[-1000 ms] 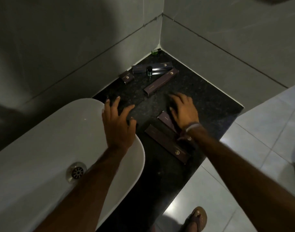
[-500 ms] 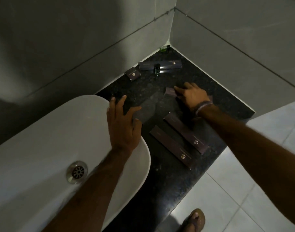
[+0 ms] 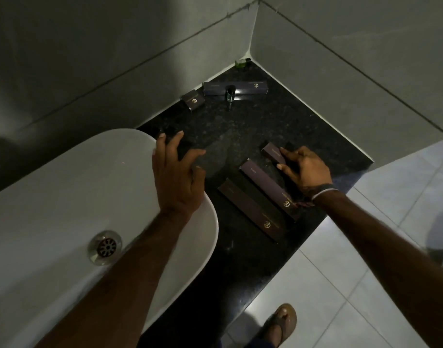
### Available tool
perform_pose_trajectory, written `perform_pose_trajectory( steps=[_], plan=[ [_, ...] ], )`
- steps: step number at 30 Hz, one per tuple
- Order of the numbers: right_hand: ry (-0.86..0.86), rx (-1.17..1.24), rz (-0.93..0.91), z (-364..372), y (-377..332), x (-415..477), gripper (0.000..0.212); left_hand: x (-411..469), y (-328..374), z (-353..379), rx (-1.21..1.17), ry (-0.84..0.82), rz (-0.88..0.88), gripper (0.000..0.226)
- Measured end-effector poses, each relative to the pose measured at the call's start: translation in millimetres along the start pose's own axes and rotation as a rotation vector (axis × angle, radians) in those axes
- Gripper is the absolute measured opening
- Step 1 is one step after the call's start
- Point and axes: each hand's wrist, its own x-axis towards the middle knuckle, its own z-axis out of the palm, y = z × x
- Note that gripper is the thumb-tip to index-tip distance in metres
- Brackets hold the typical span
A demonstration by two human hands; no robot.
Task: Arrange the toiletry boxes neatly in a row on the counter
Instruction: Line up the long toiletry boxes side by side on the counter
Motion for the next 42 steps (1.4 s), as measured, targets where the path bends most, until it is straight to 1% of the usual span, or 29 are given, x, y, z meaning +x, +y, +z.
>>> perform_pose_trajectory(
  steps=[5, 7, 8, 10, 12, 15, 17, 20, 21, 22, 25, 29, 31, 34, 38, 40, 42],
  plan=[
    [-0.01, 0.008, -0.014, 0.7, 0.9, 1.6, 0.057, -1.0, 3.4, -2.2, -0.023, -0.003, -0.016, 0.044],
    [-0.023, 0.026, -0.018, -1.3, -0.8, -0.1, 0.062, -0.7, 4.9, -3.6, -0.028, -0.008, -0.021, 0.045],
    [-0.008, 0.051, -0.006, -2.5, -2.2, -3.0, 0.065, -0.7, 5.3, -4.0, -0.028, -0.01, -0.023, 0.045],
    [0.091, 0.126, 0.041, -5.7, -6.5, -14.2, 0.069, -0.9, 6.0, -4.4, -0.031, -0.009, -0.024, 0.045],
    [0.207, 0.147, 0.05, -7.3, -12.4, -32.7, 0.063, -0.7, 6.2, -4.7, -0.036, -0.005, -0.021, 0.044],
    [0.291, 0.152, 0.049, -1.4, -17.5, -70.5, 0.047, -0.4, 6.3, -5.3, -0.034, -0.004, -0.023, 0.046],
    [0.361, 0.236, 0.128, 4.3, -15.1, -93.2, 0.037, -0.4, 6.3, -5.7, -0.026, -0.006, -0.025, 0.046],
    [0.5, 0.41, 0.315, 9.5, -6.4, -109.4, 0.027, 0.2, 7.0, -5.5, -0.026, -0.008, -0.023, 0.046],
    [0.504, 0.424, 0.339, 10.2, -5.1, -109.2, 0.025, -0.2, 6.7, -5.1, -0.032, -0.006, -0.02, 0.046],
    [0.481, 0.403, 0.324, 10.2, -5.3, -105.0, 0.024, -0.4, 6.6, -4.4, -0.04, -0.001, -0.016, 0.046],
    [0.374, 0.302, 0.178, 6.8, -16.9, -67.7, 0.03, -0.4, 5.2, -2.4, -0.062, 0.016, -0.009, 0.045],
    [0.303, 0.247, 0.027, -4.3, -49.3, 23.6, 0.039, -0.1, 4.0, -1.3, -0.091, 0.026, -0.004, 0.044],
    [0.229, 0.192, -0.021, -9.8, -64.1, 73.9, 0.047, -0.8, 2.7, 0.6, -0.103, 0.036, 0.009, 0.042],
    [0.071, -0.001, -0.063, -18.2, -78.4, 142.0, 0.057, -0.9, -0.4, 5.0, -0.122, 0.045, 0.004, 0.038],
    [-0.065, -0.267, -0.116, -19.6, -85.0, 209.1, 0.058, -1.0, -6.7, 9.5, -0.19, 0.048, 0.013, 0.032],
    [-0.125, -0.327, -0.101, -17.6, -77.3, 225.7, 0.06, -1.4, -8.5, 11.0, -0.236, 0.053, 0.011, 0.025],
    [-0.121, -0.321, -0.089, -15.7, -63.8, 229.6, 0.059, -0.4, -10.5, 12.8, -0.244, 0.051, 0.012, 0.02]
  ],
)
